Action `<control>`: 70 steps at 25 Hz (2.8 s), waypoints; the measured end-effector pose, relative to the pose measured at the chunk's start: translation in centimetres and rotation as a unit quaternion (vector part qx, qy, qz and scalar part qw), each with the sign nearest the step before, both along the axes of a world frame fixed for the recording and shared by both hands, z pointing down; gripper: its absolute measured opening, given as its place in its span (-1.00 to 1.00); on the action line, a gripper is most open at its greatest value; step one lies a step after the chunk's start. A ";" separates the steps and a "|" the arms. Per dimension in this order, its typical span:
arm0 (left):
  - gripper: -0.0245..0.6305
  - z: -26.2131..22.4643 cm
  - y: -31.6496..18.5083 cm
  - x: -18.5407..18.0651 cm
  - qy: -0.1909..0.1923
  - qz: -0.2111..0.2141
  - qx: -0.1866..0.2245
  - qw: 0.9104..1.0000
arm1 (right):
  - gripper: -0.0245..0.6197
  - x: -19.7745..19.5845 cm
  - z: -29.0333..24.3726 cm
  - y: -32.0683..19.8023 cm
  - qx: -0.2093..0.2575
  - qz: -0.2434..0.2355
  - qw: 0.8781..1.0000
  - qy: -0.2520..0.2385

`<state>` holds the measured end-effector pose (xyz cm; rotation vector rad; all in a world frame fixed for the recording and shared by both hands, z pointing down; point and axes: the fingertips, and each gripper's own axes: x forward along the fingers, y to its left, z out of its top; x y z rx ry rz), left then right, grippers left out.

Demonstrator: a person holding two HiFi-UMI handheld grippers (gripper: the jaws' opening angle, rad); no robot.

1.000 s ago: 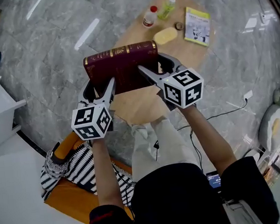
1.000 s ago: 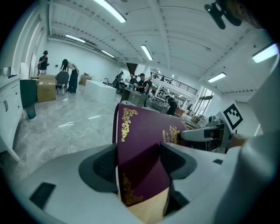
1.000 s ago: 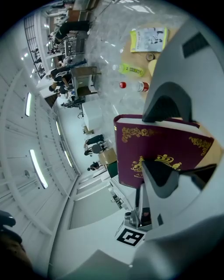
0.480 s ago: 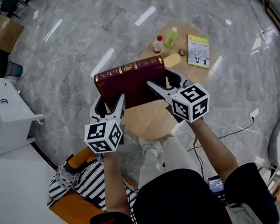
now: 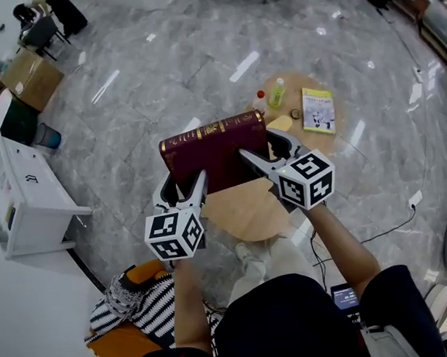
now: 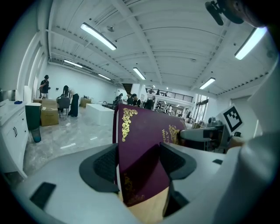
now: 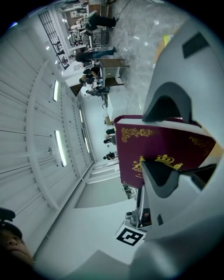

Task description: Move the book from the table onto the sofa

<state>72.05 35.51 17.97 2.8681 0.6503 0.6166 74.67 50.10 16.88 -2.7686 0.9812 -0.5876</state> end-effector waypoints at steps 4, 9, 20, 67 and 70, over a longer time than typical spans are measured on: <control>0.01 -2.3 0.2 -1.4 0.013 0.005 0.001 1.000 | -0.02 -1.4 -2.5 0.1 0.000 0.002 1.000 0.017; 0.00 -4.5 -0.3 -3.2 0.034 0.009 -0.002 0.999 | -0.02 -3.1 -5.0 -0.3 -0.001 0.002 0.999 0.042; -0.01 -6.8 -0.8 -6.4 0.057 0.023 -0.005 0.998 | -0.02 -6.6 -7.4 -0.6 0.013 0.018 0.997 0.068; -0.02 -11.7 -3.4 -30.7 0.078 -0.272 0.017 0.959 | -0.02 -22.7 -12.4 -7.1 0.067 -0.277 0.955 0.083; -0.02 -12.5 -5.8 -32.8 0.082 -0.299 0.016 0.951 | -0.02 -24.1 -13.4 -10.0 0.070 -0.302 0.947 0.085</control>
